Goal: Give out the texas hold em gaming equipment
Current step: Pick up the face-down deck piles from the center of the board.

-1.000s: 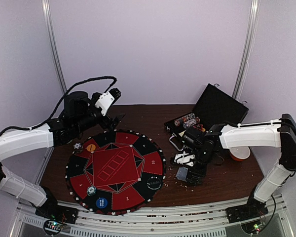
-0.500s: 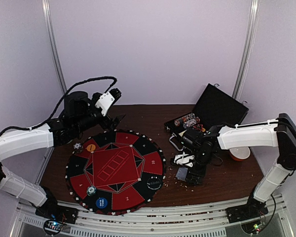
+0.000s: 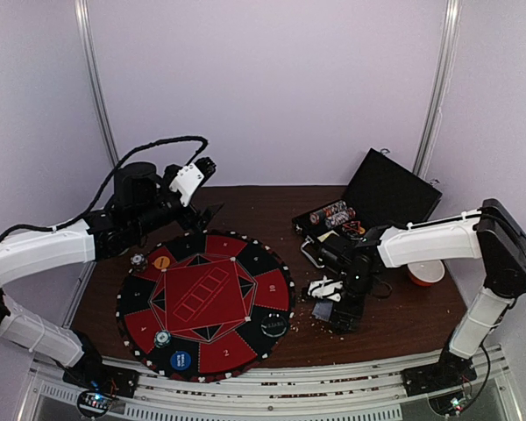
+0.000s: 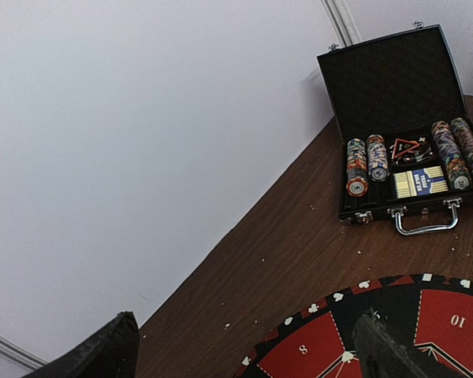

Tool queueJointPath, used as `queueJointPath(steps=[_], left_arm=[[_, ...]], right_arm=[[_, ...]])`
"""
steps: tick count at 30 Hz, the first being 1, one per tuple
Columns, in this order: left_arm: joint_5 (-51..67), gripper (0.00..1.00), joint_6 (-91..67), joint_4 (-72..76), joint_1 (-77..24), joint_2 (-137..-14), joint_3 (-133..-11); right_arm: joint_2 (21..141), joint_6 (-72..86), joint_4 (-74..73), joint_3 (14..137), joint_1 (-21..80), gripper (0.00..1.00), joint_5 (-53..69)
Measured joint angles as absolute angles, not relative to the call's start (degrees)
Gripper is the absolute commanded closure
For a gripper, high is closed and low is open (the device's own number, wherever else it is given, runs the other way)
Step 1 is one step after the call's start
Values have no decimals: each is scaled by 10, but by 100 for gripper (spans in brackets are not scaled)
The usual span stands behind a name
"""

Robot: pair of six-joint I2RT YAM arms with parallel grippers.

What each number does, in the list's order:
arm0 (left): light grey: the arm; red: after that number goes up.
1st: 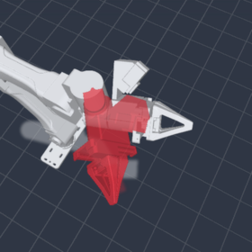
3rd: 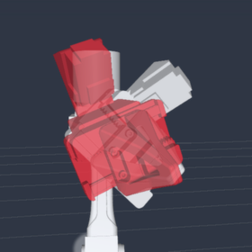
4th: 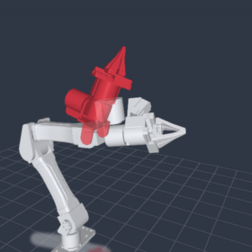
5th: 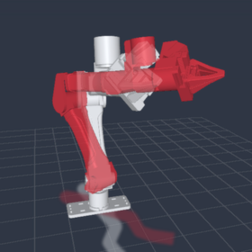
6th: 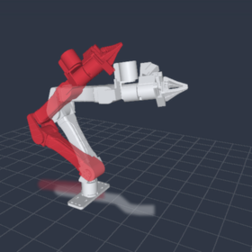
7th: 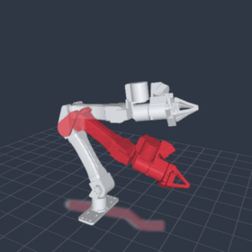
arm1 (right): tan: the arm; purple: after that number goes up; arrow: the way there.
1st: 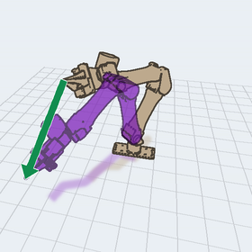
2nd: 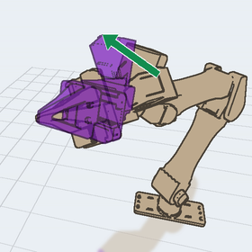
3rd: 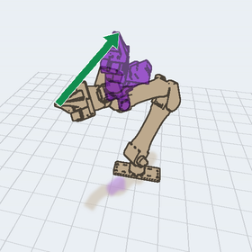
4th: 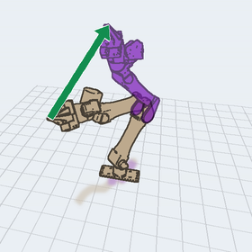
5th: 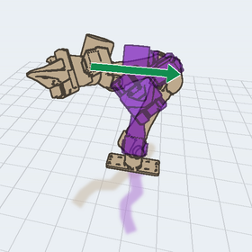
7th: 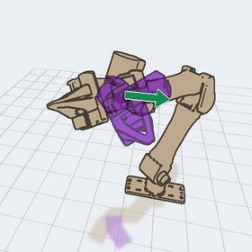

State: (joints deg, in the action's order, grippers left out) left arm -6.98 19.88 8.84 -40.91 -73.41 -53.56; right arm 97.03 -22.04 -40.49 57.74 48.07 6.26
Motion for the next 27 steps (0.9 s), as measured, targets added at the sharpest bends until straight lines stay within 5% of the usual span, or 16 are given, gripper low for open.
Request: queueJointPath(steps=[5, 15, 27], left_arm=[[-67, 2, 199, 88, -409, -734, -536], [-65, 2, 201, 87, -409, -734, -531], [-64, 2, 200, 88, -409, -734, -531]], right_arm=[[971, -224, -402, 571, 481, 23, 53], [978, -225, -403, 569, 481, 28, 50], [983, -219, -400, 583, 481, 54, 45]])
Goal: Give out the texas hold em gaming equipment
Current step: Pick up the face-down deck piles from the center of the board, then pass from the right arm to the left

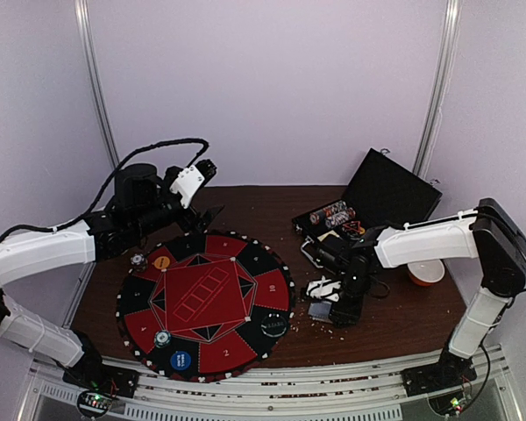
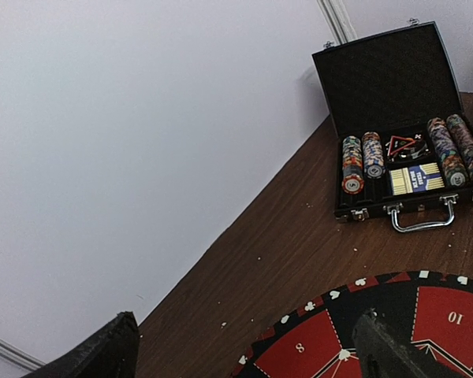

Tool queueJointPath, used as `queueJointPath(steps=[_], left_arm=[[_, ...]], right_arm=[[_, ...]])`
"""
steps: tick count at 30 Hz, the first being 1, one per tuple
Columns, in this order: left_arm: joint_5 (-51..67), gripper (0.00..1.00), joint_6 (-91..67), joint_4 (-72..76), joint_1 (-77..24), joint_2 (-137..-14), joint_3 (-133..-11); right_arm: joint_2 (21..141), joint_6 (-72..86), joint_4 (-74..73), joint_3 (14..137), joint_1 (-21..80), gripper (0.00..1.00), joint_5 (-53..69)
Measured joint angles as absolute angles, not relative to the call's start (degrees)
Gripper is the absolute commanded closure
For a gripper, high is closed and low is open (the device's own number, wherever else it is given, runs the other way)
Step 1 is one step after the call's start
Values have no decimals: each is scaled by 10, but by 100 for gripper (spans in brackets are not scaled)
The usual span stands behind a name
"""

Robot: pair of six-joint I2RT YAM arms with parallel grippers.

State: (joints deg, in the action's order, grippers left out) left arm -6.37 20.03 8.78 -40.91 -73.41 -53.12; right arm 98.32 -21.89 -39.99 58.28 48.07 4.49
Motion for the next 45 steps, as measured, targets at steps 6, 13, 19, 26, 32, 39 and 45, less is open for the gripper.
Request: queueJointPath(steps=[6, 13, 19, 26, 32, 39, 45], left_arm=[[-64, 6, 170, 90, -409, -736, -531], [-17, 28, 24, 86, -363, -778, -570], [99, 28, -140, 114, -317, -814, -571], [292, 2, -258, 185, -342, -934, -577], [408, 2, -291, 250, -371, -961, -577], [449, 5, -299, 283, -374, -986, -588], [448, 14, -296, 266, -384, -1020, -615]], right_arm=[[983, -221, -393, 590, 481, 56, 21], [960, -228, -401, 632, 481, 57, -2], [933, -241, -414, 727, 485, 57, -21], [940, -254, -433, 831, 506, 57, -48], [956, -258, -436, 865, 524, 57, -58], [970, -258, -446, 874, 534, 57, -71], [984, -258, -447, 890, 547, 57, -73]])
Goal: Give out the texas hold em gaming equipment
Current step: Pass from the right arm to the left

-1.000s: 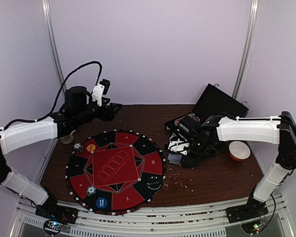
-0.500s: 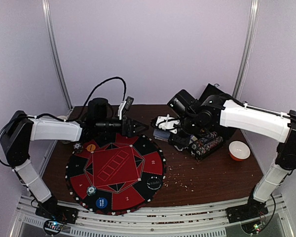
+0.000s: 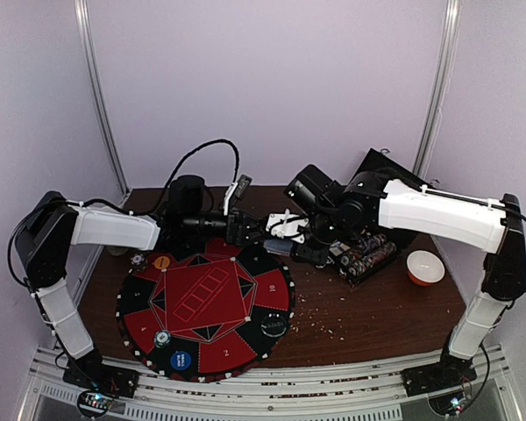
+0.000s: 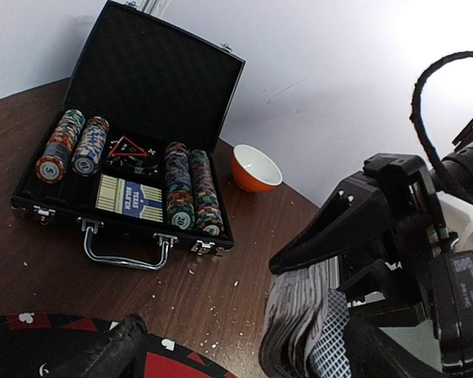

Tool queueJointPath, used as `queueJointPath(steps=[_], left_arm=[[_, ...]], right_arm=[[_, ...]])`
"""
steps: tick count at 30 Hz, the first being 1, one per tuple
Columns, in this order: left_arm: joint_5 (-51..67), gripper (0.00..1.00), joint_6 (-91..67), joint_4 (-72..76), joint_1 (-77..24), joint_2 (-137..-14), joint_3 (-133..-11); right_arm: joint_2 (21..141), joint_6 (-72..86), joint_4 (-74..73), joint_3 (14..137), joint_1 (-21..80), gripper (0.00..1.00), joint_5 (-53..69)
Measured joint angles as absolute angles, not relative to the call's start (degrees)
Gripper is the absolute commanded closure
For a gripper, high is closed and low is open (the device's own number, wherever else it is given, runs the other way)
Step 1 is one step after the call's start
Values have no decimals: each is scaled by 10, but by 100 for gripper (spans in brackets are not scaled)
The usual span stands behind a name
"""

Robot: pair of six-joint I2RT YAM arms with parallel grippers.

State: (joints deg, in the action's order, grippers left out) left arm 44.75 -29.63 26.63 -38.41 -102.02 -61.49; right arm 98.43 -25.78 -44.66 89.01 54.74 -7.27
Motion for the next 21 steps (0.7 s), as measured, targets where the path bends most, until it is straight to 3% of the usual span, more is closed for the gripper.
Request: queueJointPath(steps=[10, 12, 16, 19, 21], left_arm=[[437, 41, -275, 247, -401, -1028, -634], [437, 55, -262, 233, -406, -1028, -638], [437, 92, -246, 213, -415, -1029, -653], [441, 100, -224, 209, -416, -1029, -655], [444, 100, -217, 208, -416, -1029, -655]], right_arm=[[997, -262, -438, 912, 555, 57, -80], [997, -267, -435, 913, 557, 57, -88], [998, -271, -431, 913, 557, 57, -99], [998, -279, -435, 913, 557, 55, -104], [997, -282, -428, 907, 557, 45, -105]])
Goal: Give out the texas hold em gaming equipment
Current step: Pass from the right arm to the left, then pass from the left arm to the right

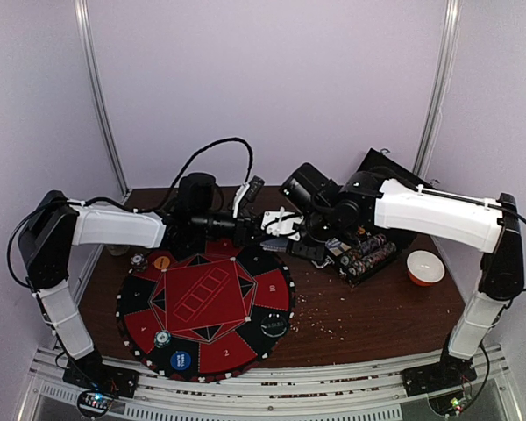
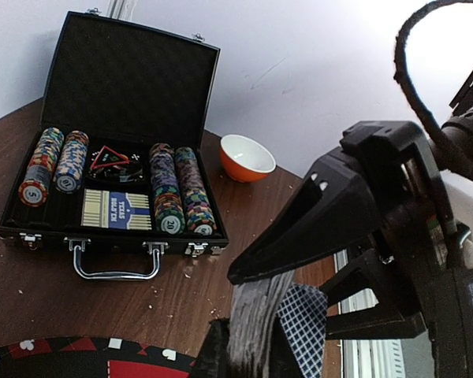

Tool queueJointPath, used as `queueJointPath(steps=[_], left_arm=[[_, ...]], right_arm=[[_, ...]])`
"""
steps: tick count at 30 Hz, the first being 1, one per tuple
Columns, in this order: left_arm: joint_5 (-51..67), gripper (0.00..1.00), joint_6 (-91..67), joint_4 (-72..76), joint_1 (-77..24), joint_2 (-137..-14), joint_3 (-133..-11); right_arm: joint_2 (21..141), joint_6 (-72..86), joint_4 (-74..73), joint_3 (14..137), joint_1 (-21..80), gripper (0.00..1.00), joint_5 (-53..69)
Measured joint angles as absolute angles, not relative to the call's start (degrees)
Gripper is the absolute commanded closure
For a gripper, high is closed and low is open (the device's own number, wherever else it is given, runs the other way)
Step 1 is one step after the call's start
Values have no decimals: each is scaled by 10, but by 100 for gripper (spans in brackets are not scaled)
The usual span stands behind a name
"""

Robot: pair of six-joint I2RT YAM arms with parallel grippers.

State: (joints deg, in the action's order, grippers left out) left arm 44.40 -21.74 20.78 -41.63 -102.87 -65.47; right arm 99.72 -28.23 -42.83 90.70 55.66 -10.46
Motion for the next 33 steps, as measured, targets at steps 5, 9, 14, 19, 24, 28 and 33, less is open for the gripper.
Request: queueJointPath(steps=[5, 9, 14, 19, 24, 28, 33], left_arm=[[448, 100, -218, 203, -416, -1029, -655], [452, 100, -220, 194, -417, -1028, -655], [453, 100, -225, 193, -417, -1024, -655], [457, 100, -237, 196, -416, -1019, -654], [458, 100, -243, 197, -416, -1018, -654], [456, 100, -245, 199, -409, -1015, -653], [457, 100, -246, 200, -409, -1015, -653]], right_arm=[[971, -288, -357, 844, 560, 12, -107], [923, -306, -268, 762, 560, 7, -104], [878, -336, -155, 672, 560, 7, -104], [874, -366, -68, 620, 560, 7, -107], [878, -379, -18, 616, 558, 35, -108], [882, -381, -4, 615, 557, 35, -107], [885, -382, -2, 615, 554, 29, -106]])
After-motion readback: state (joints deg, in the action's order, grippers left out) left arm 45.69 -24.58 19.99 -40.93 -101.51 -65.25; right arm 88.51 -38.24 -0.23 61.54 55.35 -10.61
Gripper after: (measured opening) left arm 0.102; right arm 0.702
